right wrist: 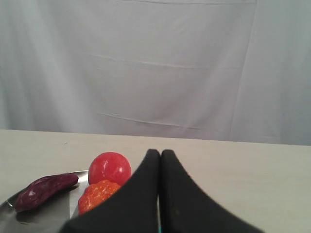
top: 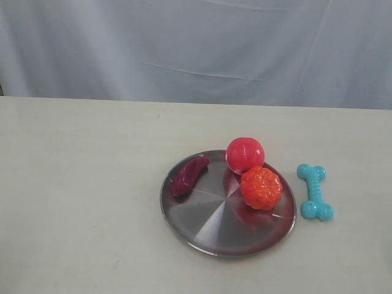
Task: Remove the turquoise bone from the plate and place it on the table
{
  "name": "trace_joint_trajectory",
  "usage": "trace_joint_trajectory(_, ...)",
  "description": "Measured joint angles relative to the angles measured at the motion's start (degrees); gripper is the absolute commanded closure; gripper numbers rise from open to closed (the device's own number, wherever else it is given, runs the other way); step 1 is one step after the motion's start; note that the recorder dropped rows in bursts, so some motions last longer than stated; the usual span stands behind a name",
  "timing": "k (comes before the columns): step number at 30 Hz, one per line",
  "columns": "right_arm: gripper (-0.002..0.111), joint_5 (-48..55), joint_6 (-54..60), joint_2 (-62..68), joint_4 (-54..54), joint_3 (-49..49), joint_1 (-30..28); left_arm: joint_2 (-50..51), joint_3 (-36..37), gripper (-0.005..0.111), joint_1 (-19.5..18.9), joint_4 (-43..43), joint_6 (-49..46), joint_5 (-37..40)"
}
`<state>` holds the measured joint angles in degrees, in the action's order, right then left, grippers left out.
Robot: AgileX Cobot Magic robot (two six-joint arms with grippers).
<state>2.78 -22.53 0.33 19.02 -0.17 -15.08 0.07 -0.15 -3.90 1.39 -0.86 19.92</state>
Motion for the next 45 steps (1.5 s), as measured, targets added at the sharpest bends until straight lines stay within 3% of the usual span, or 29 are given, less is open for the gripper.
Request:
trace_joint_trajectory(14,0.109,1.3,0.5,0.0,0.0,0.0,0.0,0.0,0.0,0.107,0.0,0.0,0.0,0.0)
trace_joint_trajectory(28,0.109,4.8,22.5,0.0,-17.4,0.0,0.0,0.0,0.0,0.107,0.0,0.0,0.0,0.0)
trace_joint_trajectory(45,0.109,11.9,21.2,0.0,-19.0,0.0,0.0,0.0,0.0,0.107,0.0,0.0,0.0,0.0)
